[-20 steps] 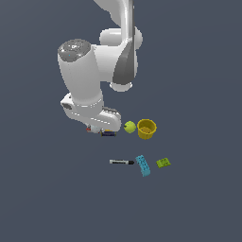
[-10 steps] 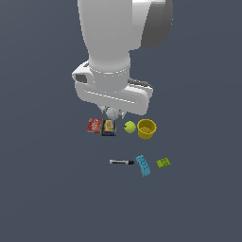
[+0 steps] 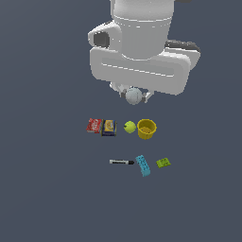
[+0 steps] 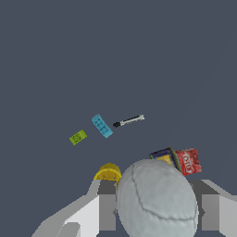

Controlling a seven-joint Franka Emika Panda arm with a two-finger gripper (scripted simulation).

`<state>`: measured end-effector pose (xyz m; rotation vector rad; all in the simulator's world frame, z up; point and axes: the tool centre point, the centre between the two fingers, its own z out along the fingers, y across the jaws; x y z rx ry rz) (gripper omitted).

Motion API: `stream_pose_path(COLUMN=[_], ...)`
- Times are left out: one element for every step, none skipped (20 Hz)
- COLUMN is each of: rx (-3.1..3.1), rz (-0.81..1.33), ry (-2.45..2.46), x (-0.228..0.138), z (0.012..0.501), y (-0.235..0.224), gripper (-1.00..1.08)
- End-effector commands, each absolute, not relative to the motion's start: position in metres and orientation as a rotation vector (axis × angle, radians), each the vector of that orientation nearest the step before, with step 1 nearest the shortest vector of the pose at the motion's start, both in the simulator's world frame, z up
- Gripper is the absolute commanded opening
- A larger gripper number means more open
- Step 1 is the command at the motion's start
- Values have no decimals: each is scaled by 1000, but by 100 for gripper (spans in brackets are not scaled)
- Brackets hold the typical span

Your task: Pick up a designated object from a clutter of objects.

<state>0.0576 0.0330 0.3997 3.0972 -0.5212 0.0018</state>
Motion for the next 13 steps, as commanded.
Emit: stream_pose_path(rx=[3097, 3097, 3098, 3098, 3098, 3098, 3098, 3098, 3098, 3098, 3098, 3098, 3098], rz=[0, 0, 0, 0, 0, 0, 0, 0, 0, 0, 0, 0, 0], ry=[-523, -523, -522, -522, -522, -522, -522, -522, -522, -522, -522, -522, -522], x=[60, 62, 62, 63, 64, 65, 65, 66, 66, 67, 67, 67, 67], z=[413, 417, 420, 423, 426, 429, 431, 432, 434, 435, 435, 436, 436], y=[42, 45, 47, 49, 51, 53, 54, 56, 57, 57, 58, 58, 58], gripper=[-100, -100, -100, -100, -100, -100, -100, -100, -100, -100, -100, -100, -100])
